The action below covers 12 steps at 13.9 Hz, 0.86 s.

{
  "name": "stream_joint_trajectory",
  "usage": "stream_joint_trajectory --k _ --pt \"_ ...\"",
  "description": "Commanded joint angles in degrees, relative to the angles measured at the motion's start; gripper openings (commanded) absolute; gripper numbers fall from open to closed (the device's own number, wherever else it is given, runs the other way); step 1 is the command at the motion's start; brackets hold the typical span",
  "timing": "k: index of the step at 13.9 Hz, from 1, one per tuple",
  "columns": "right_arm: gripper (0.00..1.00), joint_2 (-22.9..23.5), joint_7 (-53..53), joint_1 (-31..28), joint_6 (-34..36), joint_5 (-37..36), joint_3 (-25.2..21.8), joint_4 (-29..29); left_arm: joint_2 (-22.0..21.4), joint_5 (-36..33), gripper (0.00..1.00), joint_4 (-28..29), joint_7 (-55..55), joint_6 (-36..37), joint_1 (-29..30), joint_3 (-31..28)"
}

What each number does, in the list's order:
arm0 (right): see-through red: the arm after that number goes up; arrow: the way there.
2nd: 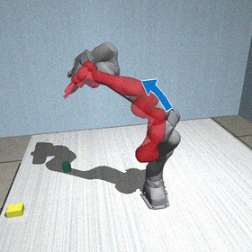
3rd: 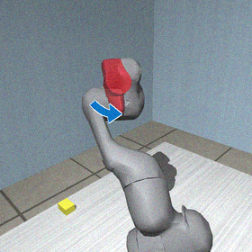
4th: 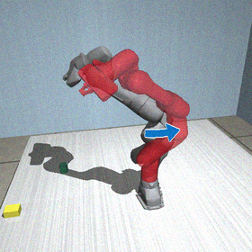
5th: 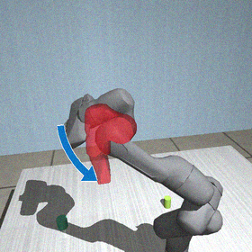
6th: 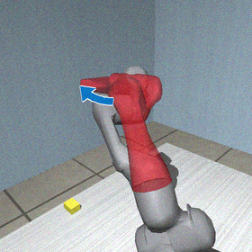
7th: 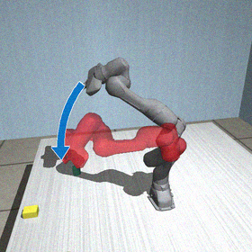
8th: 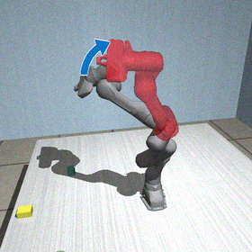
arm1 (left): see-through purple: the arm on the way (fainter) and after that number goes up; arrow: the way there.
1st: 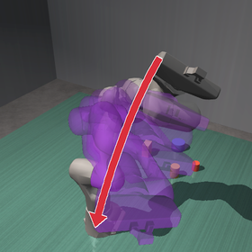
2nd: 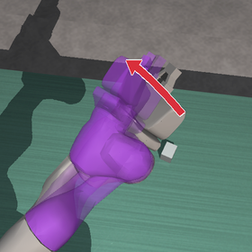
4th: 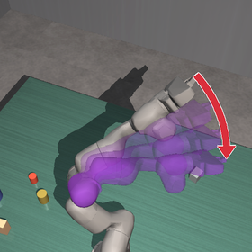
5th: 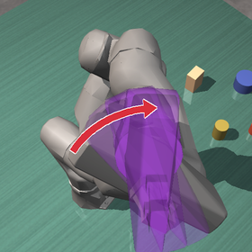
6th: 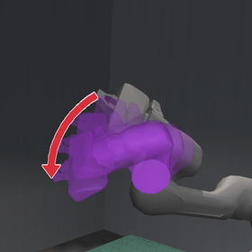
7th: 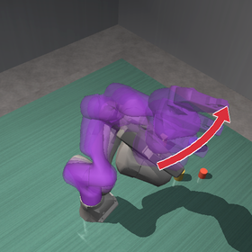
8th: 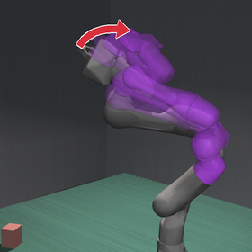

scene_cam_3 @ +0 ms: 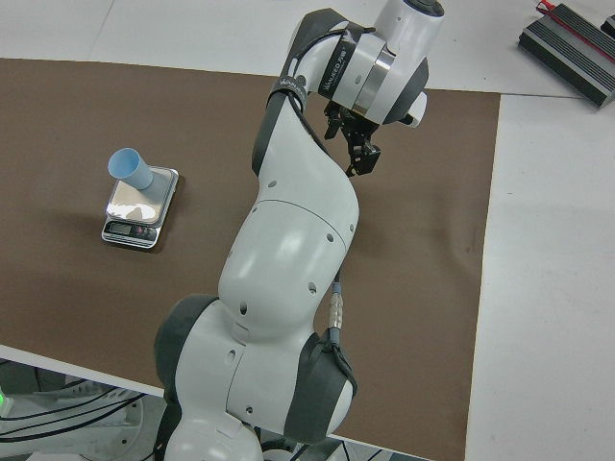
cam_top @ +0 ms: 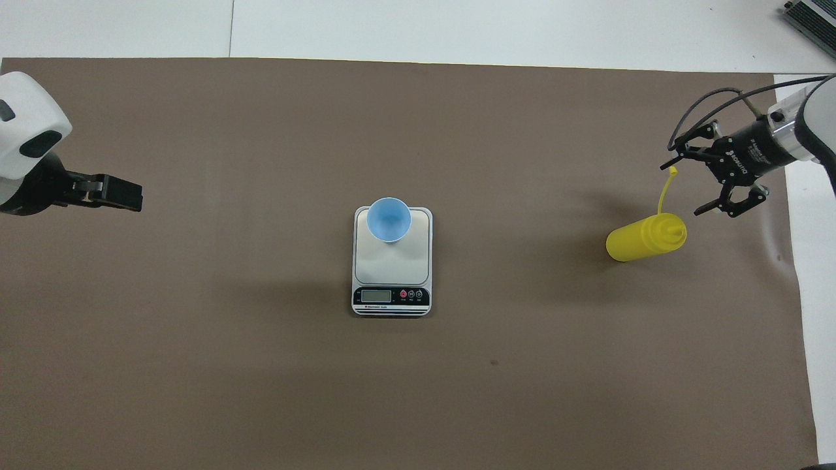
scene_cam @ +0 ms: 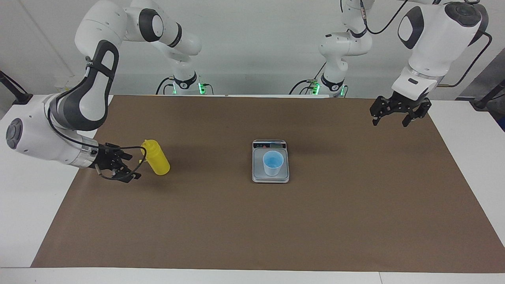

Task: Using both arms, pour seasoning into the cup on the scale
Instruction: 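Grasp the yellow squeeze bottle with the right gripper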

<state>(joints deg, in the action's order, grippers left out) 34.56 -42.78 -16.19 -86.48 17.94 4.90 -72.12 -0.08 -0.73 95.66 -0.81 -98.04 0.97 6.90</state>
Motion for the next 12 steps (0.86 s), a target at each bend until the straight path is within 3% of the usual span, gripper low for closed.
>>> stream_joint_trajectory --k 1,6,8,12 --pt "1.0 0.7 -2.4 -1.5 1.9 1.7 0.2 -0.4 -1.1 0.8 1.0 1.0 -1.5 1.0 1.8 0.0" --pt "1.0 -1.9 -2.2 -3.3 1.1 4.9 0.4 -10.1 0.1 0.2 1.0 -1.9 -1.3 1.7 1.2 0.4" --pt "1.0 -1.8 -2.3 -3.8 0.4 7.6 0.3 -11.5 1.1 -0.1 1.0 -3.8 -1.4 3.0 1.8 0.5" --pt "1.0 -4.3 -2.3 -4.7 -2.3 12.0 0.3 -18.9 0.4 0.3 1.0 -2.8 -1.0 2.2 1.1 0.4"
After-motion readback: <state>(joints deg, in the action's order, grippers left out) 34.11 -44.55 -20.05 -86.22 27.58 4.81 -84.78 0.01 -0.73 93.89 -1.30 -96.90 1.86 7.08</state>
